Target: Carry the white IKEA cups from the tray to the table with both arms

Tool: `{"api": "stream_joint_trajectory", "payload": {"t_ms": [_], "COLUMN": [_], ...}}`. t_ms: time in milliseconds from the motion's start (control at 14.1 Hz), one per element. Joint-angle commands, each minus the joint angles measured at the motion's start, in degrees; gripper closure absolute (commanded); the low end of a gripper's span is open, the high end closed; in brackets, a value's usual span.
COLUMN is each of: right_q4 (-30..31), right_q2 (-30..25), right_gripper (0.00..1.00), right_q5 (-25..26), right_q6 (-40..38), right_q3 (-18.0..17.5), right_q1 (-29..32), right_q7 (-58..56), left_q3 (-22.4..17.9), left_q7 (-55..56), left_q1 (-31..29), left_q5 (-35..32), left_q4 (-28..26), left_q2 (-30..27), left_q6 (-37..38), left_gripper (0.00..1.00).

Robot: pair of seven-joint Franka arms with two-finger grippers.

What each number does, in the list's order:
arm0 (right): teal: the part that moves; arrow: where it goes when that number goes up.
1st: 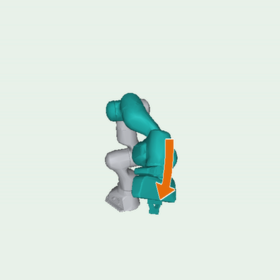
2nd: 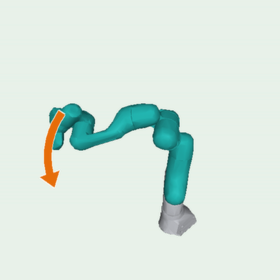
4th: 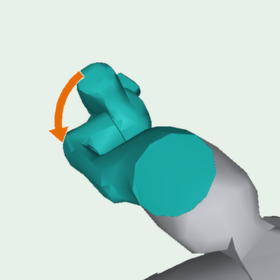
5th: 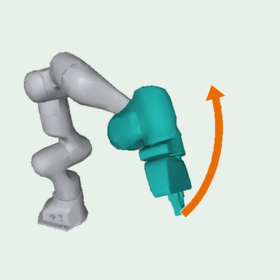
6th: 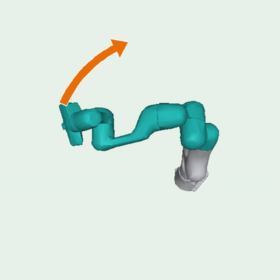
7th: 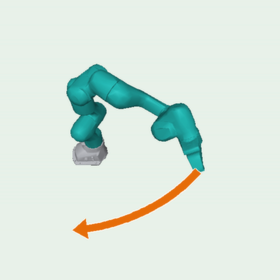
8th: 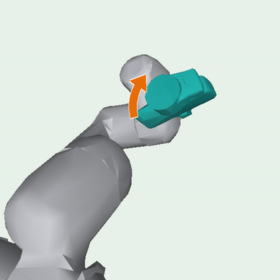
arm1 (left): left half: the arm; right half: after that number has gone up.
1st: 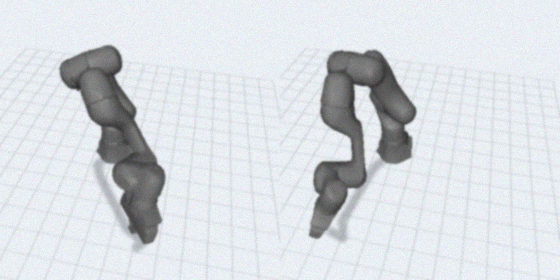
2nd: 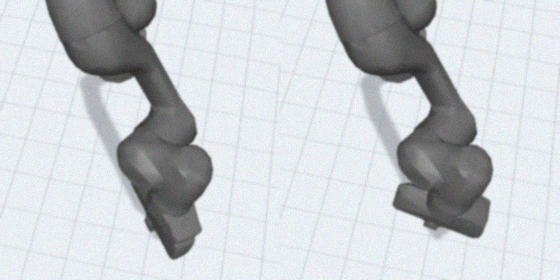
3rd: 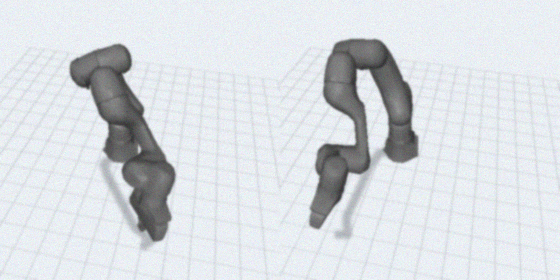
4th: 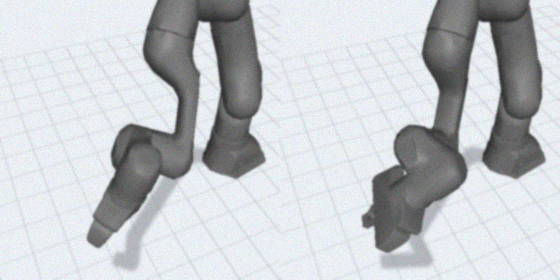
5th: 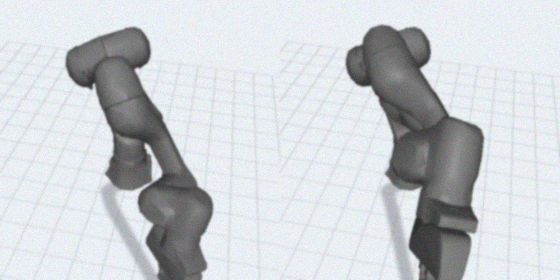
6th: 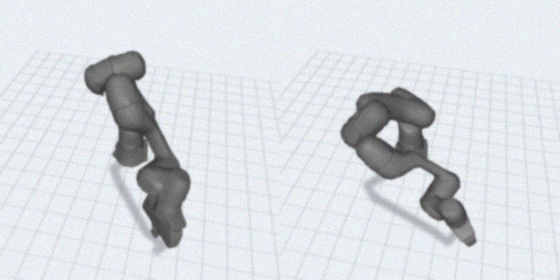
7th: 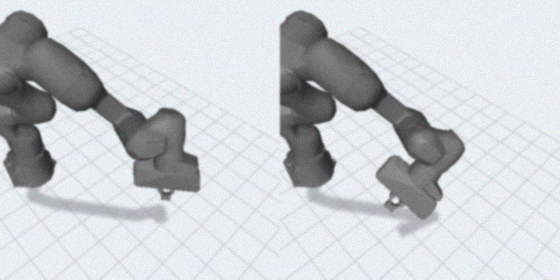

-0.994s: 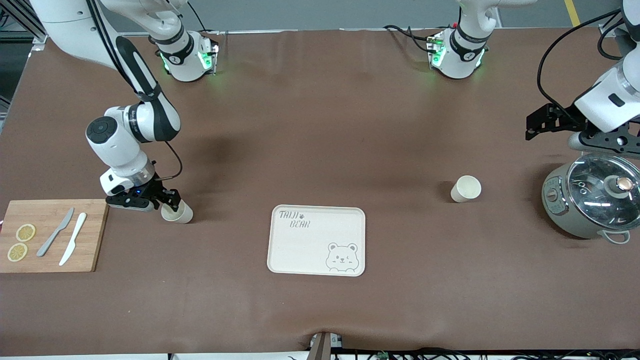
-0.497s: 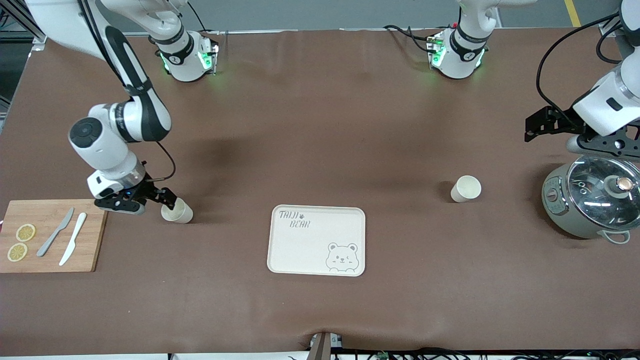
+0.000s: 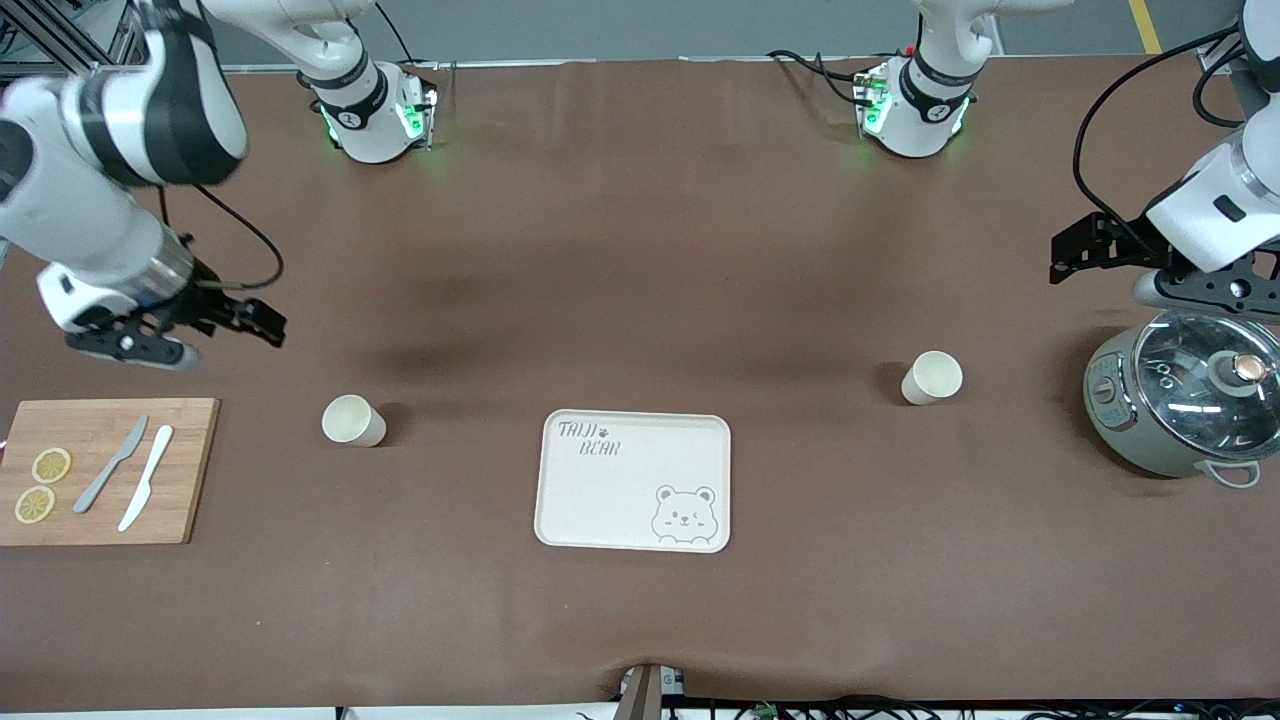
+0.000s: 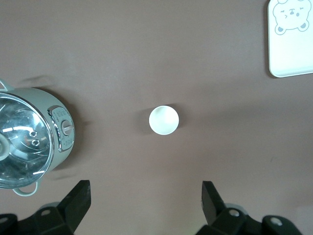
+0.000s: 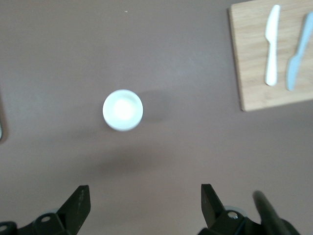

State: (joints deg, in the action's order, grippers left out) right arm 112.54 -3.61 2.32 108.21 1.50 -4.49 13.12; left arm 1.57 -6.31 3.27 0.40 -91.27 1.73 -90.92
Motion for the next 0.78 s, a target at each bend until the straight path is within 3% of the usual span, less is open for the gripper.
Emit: {"api": "stream_joint_trajectory", "payload": {"t_ms": [0,284,710], "right_q4": [-9.8,-17.9,-18.1], "right_q2": [0.1,0.4,0.4], "right_gripper": [0.0,0.0,0.0], "right_q5": [-0.6,0.6,1.3], "right_q6": [-11.0,-13.6,-15.1], "right_q3": [-0.4,0.3,0.3], "right_q1": [0.8,4.5,7.5], "right_q7": [-3.2,-11.2,-12.5], "left_q3": [-0.2,-0.2,-0.2], "left_q7": [-0.9,-0.8,-0.5], "left_q1": [0.1,0.1,0.2], "left_q5": [1.0,1.0,0.8], "left_q4": [0.7,0.7,0.7], "left_q2": [0.0,0.1,0.1], "left_q6": [0.6,0.6,0.6], "left_gripper": [0.0,0.0,0.0]}}
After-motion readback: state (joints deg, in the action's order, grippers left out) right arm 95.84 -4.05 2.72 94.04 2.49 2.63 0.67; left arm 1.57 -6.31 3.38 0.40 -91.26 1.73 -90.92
